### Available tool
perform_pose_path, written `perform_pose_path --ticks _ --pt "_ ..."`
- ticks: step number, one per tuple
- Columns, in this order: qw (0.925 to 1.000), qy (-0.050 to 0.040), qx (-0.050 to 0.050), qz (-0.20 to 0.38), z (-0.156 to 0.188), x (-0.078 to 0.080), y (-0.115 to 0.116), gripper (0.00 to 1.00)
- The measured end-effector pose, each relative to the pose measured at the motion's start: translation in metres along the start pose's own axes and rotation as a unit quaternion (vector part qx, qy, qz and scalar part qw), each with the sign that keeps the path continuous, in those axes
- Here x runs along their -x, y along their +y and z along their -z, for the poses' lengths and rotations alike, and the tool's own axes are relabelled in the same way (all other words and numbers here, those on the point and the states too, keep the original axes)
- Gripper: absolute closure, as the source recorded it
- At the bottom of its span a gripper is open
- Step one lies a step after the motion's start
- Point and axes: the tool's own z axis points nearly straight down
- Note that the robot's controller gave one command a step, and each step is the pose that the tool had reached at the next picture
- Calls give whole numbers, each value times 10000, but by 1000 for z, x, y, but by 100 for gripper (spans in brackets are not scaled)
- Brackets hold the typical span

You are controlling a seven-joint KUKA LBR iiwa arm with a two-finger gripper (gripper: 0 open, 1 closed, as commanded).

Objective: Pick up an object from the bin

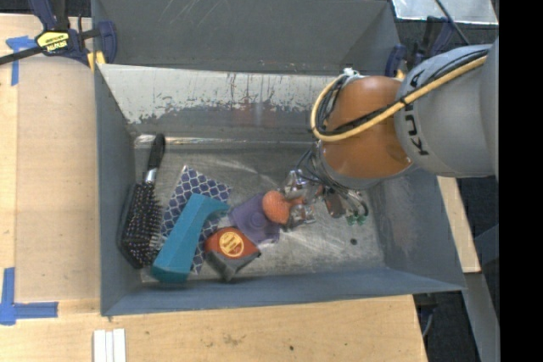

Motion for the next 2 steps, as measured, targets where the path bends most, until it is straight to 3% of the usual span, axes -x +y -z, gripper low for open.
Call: perform_pose_path --ticks 1,2 --pt "10000 0 0 3 0 0 0 100" --pt "9996 120 49 259 124 3 13 100"
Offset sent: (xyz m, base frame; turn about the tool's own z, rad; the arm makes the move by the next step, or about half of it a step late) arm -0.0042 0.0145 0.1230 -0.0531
